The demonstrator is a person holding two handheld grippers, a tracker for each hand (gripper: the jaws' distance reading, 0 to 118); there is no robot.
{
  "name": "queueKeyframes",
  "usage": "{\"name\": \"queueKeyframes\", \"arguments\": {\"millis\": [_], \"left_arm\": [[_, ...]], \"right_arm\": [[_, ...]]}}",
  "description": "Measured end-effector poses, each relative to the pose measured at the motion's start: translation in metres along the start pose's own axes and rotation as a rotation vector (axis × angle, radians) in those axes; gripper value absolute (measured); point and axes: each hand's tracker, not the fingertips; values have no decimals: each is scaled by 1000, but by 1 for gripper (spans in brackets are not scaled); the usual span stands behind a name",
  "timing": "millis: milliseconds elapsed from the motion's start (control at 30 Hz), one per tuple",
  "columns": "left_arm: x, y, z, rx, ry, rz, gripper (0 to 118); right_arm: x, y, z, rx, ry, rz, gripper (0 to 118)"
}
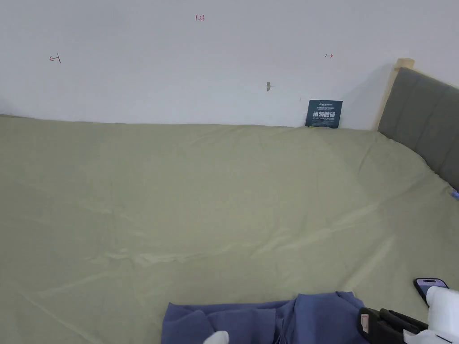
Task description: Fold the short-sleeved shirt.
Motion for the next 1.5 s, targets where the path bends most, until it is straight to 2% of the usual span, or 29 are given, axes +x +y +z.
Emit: {"name": "queueKeyframes", "arguments": {"millis": [167,267,333,400,433,467,533,600,700,800,900,933,967,1000,1033,1133,1300,1500], "left_arm": [[8,-9,-20,-30,-29,-8,0],[15,2,21,39,-81,-4,0],[24,14,67,118,-137,-108,0],[19,30,116,192,-47,-158,0],[10,36,134,210,-3,-153,8],[-3,43,150,220,39,-129,31],[-31,51,173,231,67,-37,94],[-54,52,183,230,42,49,97],[-76,50,181,241,44,146,97],[-82,48,155,133,76,141,97],[-68,50,144,184,35,93,96],[-69,49,141,214,-4,138,89],[-72,50,137,216,-57,189,66],[-74,48,132,215,-32,218,23],[-73,47,127,215,6,209,6],[-76,43,128,223,-13,173,6],[-67,52,179,307,21,131,6],[-46,60,293,519,268,62,6]], "right_arm": [[-6,6,2,22,12,11,1],[-9,7,4,19,22,23,1],[-12,8,1,17,23,28,1],[-15,9,-4,20,34,33,1],[-17,10,-7,17,44,37,1],[-19,10,-10,13,54,40,1],[-24,11,-15,3,68,51,1],[-29,11,-17,-6,86,63,1],[-32,10,-16,-9,105,74,1],[-32,11,-17,-13,106,78,1],[-28,11,-17,-12,99,70,1],[-27,10,-18,-13,91,64,1],[-24,9,-19,-16,89,58,1],[-23,8,-20,-21,87,53,1],[-22,7,-20,-25,83,48,1],[-19,3,-20,-37,73,41,1],[-23,4,-23,-44,67,49,1],[-39,13,-38,-46,111,71,1]]}}
